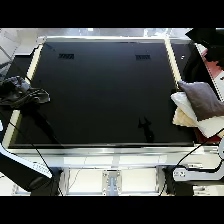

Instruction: Fold the shirts.

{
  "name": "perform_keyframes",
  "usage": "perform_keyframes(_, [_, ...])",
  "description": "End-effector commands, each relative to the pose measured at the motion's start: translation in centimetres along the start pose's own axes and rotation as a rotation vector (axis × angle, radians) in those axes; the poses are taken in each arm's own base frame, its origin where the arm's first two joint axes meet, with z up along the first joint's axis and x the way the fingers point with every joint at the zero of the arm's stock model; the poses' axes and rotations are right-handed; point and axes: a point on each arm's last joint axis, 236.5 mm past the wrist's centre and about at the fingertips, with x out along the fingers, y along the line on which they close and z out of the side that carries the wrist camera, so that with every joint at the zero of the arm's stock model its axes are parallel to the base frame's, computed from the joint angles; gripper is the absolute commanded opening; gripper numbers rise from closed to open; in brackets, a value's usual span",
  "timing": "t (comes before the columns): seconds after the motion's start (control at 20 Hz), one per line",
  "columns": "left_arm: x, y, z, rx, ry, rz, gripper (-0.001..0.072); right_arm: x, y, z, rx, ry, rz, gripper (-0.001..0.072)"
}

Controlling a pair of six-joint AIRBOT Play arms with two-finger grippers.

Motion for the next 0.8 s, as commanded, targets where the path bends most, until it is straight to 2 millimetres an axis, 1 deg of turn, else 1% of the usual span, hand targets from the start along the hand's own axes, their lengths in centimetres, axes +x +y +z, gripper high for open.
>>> perform_keyframes(0.0, [1.8,1.1,-1.9,0.019,0.059,0.012,0.054,-0.1,2.1,0.6,0.051,-0.021,0.089,0.0484])
perform_keyframes(0.1, [2.6,1.3,-3.5,0.054,0.11,0.015,0.054,-0.1,2.4,0.6,0.052,-0.021,0.097,0.0485])
perform_keyframes(0.15, [2.8,1.0,-4.2,0.044,0.135,0.003,0.0532,-0.1,2.4,0.6,0.054,-0.021,0.1,0.0485])
perform_keyframes(0.2, [2.9,0.2,-4.8,0.038,0.156,-0.031,0.0423,-0.1,2.4,0.6,0.054,-0.022,0.101,0.0484])
perform_keyframes(0.25, [2.6,-1.1,-4.7,0.018,0.157,-0.083,0.0176,-0.1,2.5,0.6,0.055,-0.022,0.103,0.0484])
perform_keyframes(0.3, [1.8,-3.0,-4.2,-0.013,0.148,-0.151,0.0013,-0.1,2.6,0.7,0.057,-0.024,0.109,0.0484])
perform_keyframes(0.35, [0.7,-4.9,-3.5,-0.014,0.129,-0.217,0.0015,-0.1,2.7,0.7,0.059,-0.026,0.113,0.0483])
perform_keyframes(0.45, [-3.0,-8.8,-1.2,0.05,0.058,-0.334,0.0014,-0.1,2.8,0.7,0.061,-0.026,0.116,0.0483])
perform_keyframes(0.5, [-5.6,-10.8,-0.2,0.079,0.032,-0.386,0.0014,-0.1,2.9,0.7,0.065,-0.025,0.12,0.0482])
perform_keyframes(0.55, [-8.3,-12.8,0.0,0.127,0.024,-0.43,0.0014,-0.1,3.0,0.7,0.066,-0.025,0.124,0.0482])
perform_keyframes(0.6, [-11.5,-15.0,-0.6,0.181,0.043,-0.477,0.0014,-0.2,3.3,0.7,0.071,-0.026,0.136,0.0482])
perform_keyframes(0.65, [-14.4,-17.1,-1.8,0.249,0.076,-0.523,0.0014,-0.2,3.5,0.8,0.075,-0.026,0.148,0.0482])
perform_keyframes(0.7, [-17.3,-19.3,-3.9,0.338,0.126,-0.569,0.0014,-0.3,3.8,0.7,0.078,-0.025,0.159,0.0482])
perform_keyframes(0.75, [-19.9,-21.2,-6.2,0.409,0.185,-0.61,0.0014,-0.3,3.9,0.7,0.08,-0.022,0.165,0.0482])
